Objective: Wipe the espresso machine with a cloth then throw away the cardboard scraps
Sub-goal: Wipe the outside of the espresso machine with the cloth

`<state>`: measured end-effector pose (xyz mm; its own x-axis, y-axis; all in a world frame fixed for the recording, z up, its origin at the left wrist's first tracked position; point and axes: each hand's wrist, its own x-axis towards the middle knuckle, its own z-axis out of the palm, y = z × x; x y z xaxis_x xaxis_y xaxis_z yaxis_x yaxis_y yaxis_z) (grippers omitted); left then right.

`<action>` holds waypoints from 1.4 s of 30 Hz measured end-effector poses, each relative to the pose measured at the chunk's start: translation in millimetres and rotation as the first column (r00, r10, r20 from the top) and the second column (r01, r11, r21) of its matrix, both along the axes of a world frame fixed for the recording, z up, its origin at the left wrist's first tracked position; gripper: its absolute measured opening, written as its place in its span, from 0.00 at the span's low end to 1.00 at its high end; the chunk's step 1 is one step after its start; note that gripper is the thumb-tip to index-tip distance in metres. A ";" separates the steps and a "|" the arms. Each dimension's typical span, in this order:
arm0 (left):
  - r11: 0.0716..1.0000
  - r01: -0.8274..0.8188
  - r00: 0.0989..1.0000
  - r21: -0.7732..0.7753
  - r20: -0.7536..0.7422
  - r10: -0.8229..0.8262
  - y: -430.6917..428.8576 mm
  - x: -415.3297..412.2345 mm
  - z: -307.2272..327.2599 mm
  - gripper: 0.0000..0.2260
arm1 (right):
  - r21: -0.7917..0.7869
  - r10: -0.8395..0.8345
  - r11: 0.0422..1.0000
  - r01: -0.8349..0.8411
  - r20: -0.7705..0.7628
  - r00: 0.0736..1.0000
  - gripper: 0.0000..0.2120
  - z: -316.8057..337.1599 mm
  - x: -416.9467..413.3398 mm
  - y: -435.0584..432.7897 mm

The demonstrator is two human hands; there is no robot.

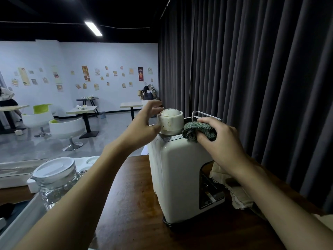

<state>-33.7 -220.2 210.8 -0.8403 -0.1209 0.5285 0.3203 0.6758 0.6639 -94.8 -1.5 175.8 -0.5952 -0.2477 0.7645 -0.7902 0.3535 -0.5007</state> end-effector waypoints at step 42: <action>1.000 -0.026 0.999 0.012 -0.043 0.026 -2.5 5.5 7.1 0.27 | -0.002 -0.029 1.000 0.029 0.013 0.999 0.16 -5.0 -4.0 -1.7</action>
<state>-28.1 -222.6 217.9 -0.8135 -0.1488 0.5622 0.3309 0.6765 0.6579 -98.8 -3.2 170.7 -0.6119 -0.2284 0.7573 -0.7731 0.3749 -0.5116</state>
